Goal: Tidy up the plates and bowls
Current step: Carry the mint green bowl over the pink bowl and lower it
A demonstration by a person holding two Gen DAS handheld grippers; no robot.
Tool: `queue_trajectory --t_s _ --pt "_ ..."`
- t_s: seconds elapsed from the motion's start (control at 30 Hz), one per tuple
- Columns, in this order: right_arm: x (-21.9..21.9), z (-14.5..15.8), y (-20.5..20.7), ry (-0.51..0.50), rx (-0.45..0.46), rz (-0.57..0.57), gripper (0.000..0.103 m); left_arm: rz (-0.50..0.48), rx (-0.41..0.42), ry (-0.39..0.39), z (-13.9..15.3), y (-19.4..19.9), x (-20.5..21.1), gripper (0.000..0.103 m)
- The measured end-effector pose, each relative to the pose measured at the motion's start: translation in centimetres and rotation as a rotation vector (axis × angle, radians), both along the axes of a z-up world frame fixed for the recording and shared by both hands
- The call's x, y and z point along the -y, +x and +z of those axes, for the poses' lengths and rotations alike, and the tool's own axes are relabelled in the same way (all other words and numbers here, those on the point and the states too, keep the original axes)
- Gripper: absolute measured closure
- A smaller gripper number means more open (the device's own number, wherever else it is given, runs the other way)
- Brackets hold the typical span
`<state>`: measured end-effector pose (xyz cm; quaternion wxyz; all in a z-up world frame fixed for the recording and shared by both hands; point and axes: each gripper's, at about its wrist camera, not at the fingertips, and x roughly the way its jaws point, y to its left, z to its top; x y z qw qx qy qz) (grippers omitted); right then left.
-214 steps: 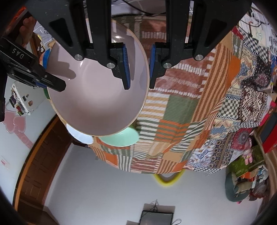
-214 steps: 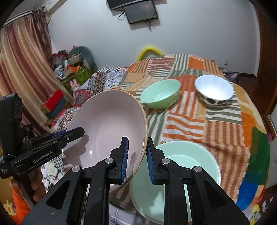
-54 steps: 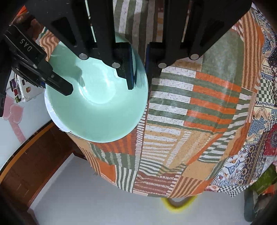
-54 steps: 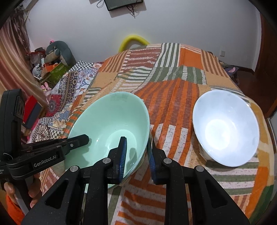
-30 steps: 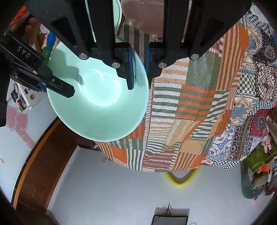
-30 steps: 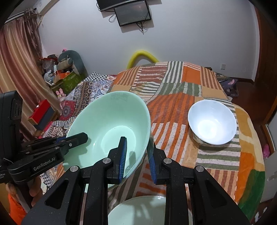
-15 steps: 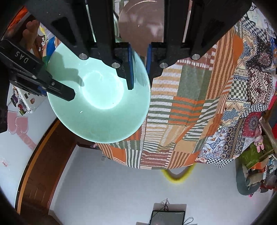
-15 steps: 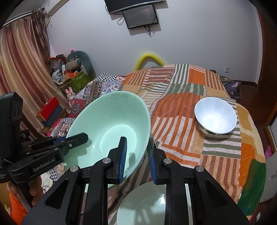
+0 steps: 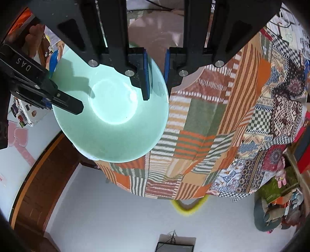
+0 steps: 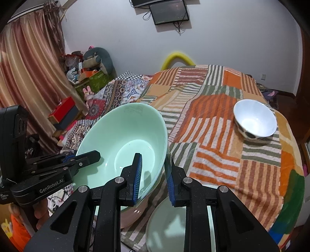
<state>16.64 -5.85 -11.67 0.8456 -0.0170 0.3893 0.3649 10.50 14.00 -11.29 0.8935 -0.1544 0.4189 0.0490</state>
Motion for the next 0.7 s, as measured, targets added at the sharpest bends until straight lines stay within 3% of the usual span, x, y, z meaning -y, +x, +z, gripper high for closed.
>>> queue_trajectory --t_s 0.7 --pt "-3.4 -4.2 -2.7 -0.060 -0.107 0.091 0.081 0.090 -0.125 -0.056 -5.9 -3.3 -3.0 0.092"
